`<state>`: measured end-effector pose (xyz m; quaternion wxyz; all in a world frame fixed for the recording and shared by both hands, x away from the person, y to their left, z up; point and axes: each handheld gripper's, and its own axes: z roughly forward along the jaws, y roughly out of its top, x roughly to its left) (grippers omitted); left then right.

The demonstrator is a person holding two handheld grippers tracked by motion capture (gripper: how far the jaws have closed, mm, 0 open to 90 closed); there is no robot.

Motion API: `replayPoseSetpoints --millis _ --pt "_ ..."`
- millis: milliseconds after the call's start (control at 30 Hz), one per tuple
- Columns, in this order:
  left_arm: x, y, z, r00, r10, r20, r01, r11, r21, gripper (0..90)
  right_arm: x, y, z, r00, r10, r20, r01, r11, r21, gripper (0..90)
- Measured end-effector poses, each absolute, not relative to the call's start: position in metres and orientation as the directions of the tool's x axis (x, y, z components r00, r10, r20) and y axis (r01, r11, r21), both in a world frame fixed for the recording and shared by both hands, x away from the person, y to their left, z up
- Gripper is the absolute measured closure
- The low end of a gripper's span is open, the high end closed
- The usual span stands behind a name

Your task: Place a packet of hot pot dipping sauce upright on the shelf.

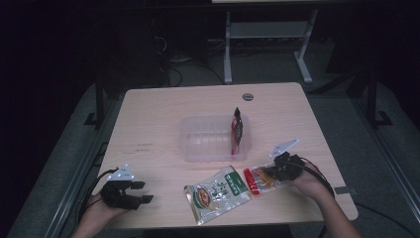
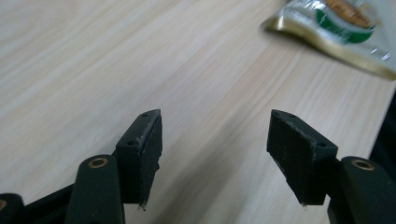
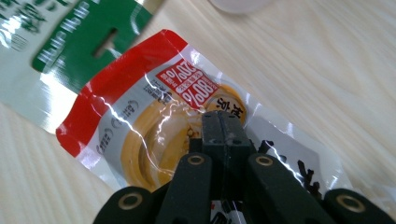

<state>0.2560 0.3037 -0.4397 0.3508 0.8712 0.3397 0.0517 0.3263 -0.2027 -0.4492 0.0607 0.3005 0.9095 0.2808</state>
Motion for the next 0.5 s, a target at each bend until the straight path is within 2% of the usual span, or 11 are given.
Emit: replayPoseSetpoints --millis 333,367,400,433,467,500 --pt "0.249 0.268 -0.421 0.828 0.541 -0.148 0.472 -0.529 0.706 35.8 0.324 -0.192 -0.441 -0.819 0.57 0.069 0.497 0.644 0.582 88.7" --pt "0.249 0.26 -0.418 0.829 0.54 -0.147 0.469 -0.527 0.709 39.3 0.322 -0.197 -0.437 -0.806 0.586 0.08 0.508 0.617 0.602 84.1" --pt "0.249 0.255 -0.417 0.828 0.541 -0.148 0.468 -0.52 0.714 39.3 0.322 -0.197 -0.437 -0.806 0.586 0.08 0.508 0.617 0.602 84.1" --pt "0.25 0.249 -0.415 0.836 0.529 -0.144 0.459 -0.531 0.712 41.1 0.32 -0.201 -0.433 -0.791 0.605 0.091 0.523 0.593 0.612 75.6" --pt "0.25 0.243 -0.414 0.84 0.522 -0.149 0.457 -0.531 0.714 41.1 0.32 -0.201 -0.433 -0.791 0.605 0.091 0.523 0.593 0.612 75.6" --pt "0.251 0.237 -0.412 0.846 0.511 -0.151 0.45 -0.535 0.715 43.7 0.318 -0.204 -0.432 -0.778 0.62 0.104 0.539 0.572 0.619 69.9"
